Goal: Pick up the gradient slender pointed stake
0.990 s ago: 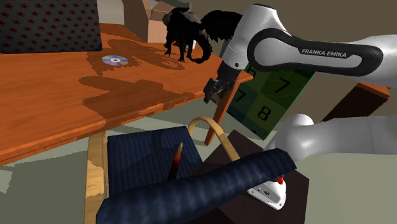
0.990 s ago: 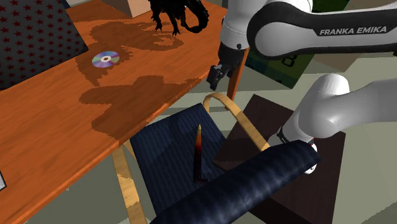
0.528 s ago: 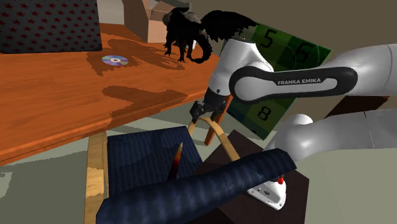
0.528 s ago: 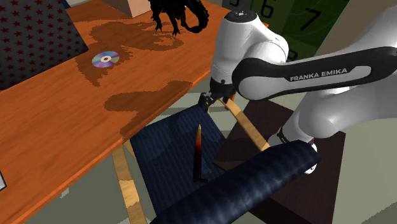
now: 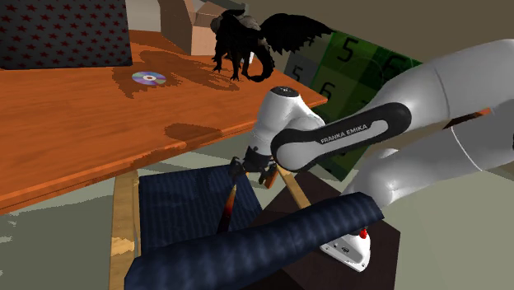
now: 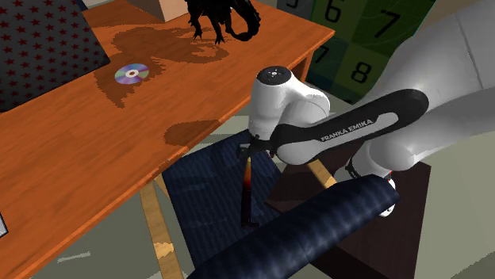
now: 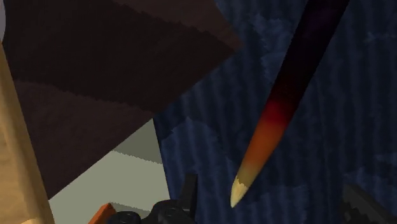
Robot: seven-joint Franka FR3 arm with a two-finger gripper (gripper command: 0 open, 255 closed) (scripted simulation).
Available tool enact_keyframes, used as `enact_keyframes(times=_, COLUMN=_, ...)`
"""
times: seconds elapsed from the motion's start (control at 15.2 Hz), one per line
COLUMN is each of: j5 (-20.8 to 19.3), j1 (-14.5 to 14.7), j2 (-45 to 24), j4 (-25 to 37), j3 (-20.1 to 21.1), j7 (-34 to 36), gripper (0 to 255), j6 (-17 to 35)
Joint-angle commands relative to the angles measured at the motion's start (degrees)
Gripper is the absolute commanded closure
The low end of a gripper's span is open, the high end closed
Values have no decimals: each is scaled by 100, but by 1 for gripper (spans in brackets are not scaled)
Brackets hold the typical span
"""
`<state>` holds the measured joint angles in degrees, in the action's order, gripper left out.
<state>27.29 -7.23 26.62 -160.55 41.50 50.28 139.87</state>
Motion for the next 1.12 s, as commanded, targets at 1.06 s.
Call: enact_keyframes(times=1.06, j5=-6193, j1=81, j2=-4433, j4=826, j3=-748, j7=6784, gripper=0, j6=2613)
